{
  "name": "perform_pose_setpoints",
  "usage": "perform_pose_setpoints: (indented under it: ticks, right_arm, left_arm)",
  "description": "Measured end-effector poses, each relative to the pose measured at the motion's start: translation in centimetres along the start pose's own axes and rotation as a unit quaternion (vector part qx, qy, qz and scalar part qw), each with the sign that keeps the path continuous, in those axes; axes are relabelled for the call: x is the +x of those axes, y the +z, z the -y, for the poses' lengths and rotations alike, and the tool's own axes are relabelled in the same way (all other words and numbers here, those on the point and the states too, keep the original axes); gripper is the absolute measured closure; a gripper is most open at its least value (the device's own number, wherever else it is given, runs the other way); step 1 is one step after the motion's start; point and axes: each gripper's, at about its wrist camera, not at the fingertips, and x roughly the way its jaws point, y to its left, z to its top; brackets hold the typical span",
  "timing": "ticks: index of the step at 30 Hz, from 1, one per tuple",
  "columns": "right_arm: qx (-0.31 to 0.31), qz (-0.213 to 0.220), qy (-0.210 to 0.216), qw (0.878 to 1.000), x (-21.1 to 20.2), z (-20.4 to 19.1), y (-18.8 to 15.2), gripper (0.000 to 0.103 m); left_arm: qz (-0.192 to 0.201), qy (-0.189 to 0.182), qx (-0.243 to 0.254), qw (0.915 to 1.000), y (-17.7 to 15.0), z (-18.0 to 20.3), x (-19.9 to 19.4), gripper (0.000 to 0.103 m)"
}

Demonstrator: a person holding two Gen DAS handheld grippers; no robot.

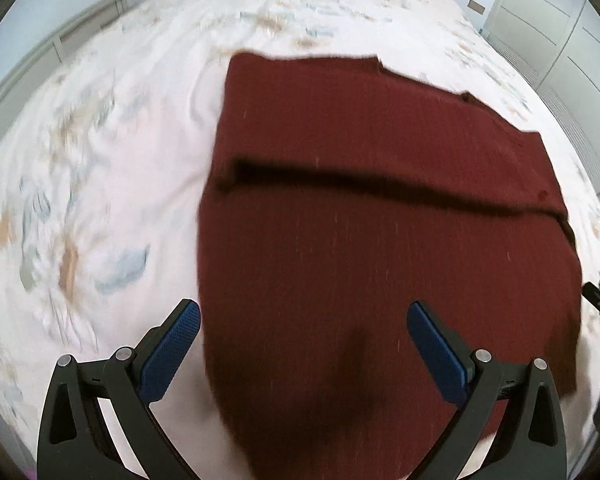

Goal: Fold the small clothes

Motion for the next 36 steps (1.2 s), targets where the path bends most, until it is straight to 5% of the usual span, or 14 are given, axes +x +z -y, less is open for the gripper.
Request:
perform_pose_setpoints:
  ticks: [6, 14, 21, 29, 31, 33, 36]
  right_arm:
    - [0.023, -0.017, 0.010, 1.000, -0.5, 1.3, -2.7, 0.000]
    - [0.044, -0.059, 0.028, 0.997, 1.5, 1.5, -5.5, 0.000]
    - [0.060, -0.085, 0.050, 0.993, 1.9, 2.0, -6.4, 0.003]
    - [0.043, -0.127, 0.061, 0.989, 2.1, 1.1, -6.9, 0.044]
    - [0.052, -0.130, 0.082, 0.987, 2.0, 1.2, -6.9, 0.073]
    - [0.066, -0.136, 0.115, 0.982, 1.9, 1.2, -7.0, 0.087]
    - [0.054, -0.132, 0.114, 0.983, 1.4, 0.8, -6.7, 0.089]
  left_arm:
    - [-0.031, 0.022, 0.011, 0.9992, -3.2, -1.5, -0.7, 0.001]
    - [-0.067, 0.008, -0.005, 0.9977, -7.2, -2.1, 0.1, 0.001]
    - [-0.084, -0.002, 0.037, 0.9958, -9.7, -0.3, 1.1, 0.003]
    - [-0.091, -0.040, 0.069, 0.9926, -10.4, 1.3, 0.8, 0.052]
    - [-0.093, -0.051, 0.077, 0.9914, -10.3, 1.6, 0.8, 0.070]
    - [-0.097, -0.069, 0.076, 0.9900, -9.8, 1.8, 0.8, 0.087]
    - [-0.101, -0.078, 0.069, 0.9894, -9.2, 2.0, 0.7, 0.092]
